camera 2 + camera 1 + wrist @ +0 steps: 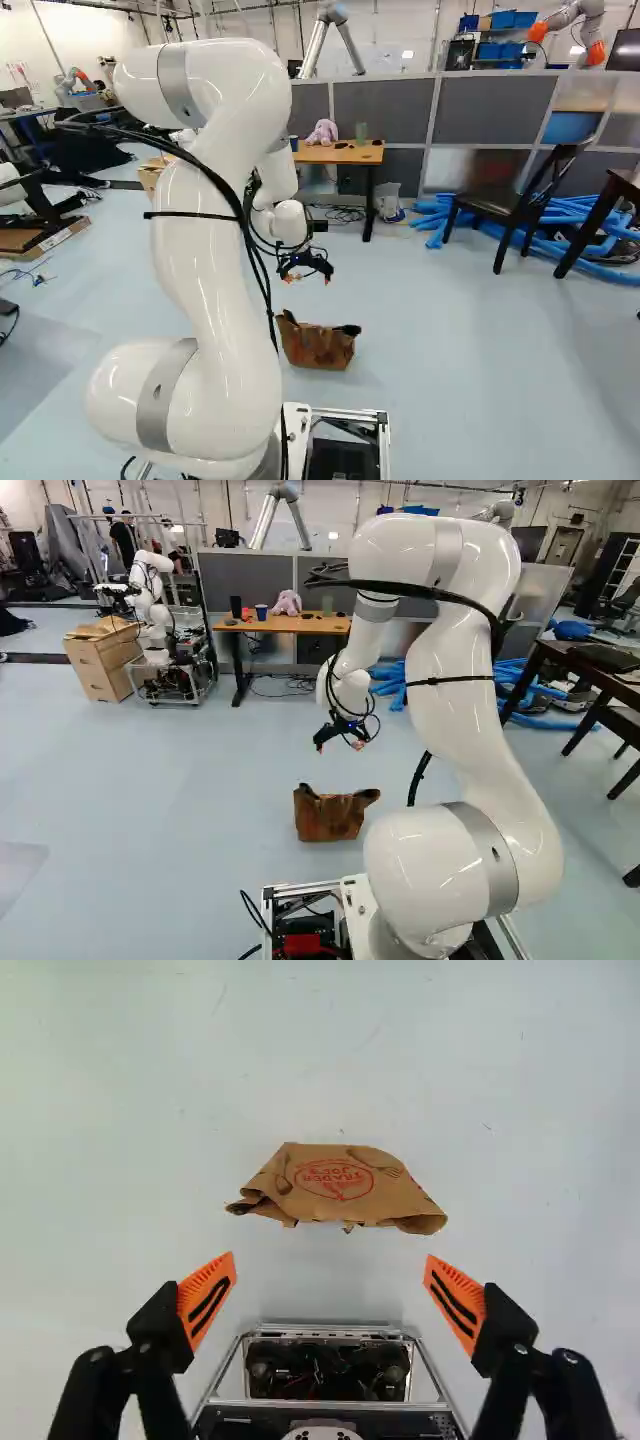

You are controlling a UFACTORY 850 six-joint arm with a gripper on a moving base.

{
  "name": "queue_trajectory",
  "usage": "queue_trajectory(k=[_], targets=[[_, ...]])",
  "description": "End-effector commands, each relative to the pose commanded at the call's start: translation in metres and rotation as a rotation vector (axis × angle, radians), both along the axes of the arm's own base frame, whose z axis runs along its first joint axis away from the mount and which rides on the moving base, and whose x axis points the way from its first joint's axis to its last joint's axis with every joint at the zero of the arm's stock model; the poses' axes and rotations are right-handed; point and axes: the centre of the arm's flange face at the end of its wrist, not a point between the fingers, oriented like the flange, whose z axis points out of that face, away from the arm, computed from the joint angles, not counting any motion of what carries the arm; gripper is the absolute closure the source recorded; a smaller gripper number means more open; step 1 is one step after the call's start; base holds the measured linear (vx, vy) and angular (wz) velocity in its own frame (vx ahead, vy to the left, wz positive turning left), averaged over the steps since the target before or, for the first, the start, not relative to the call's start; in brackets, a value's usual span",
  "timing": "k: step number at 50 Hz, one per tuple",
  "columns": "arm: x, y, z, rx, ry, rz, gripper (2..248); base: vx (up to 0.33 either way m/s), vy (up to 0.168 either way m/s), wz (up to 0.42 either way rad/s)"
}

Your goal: Pick up the bag on the ground and place it on the table

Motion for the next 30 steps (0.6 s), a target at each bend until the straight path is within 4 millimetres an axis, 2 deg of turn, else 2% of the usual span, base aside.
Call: queue_trajectory(k=[30], targets=[[0.011, 0.000, -0.044, -0.052, 0.051, 0.289, 3, 0.000, 0.000, 0.000]])
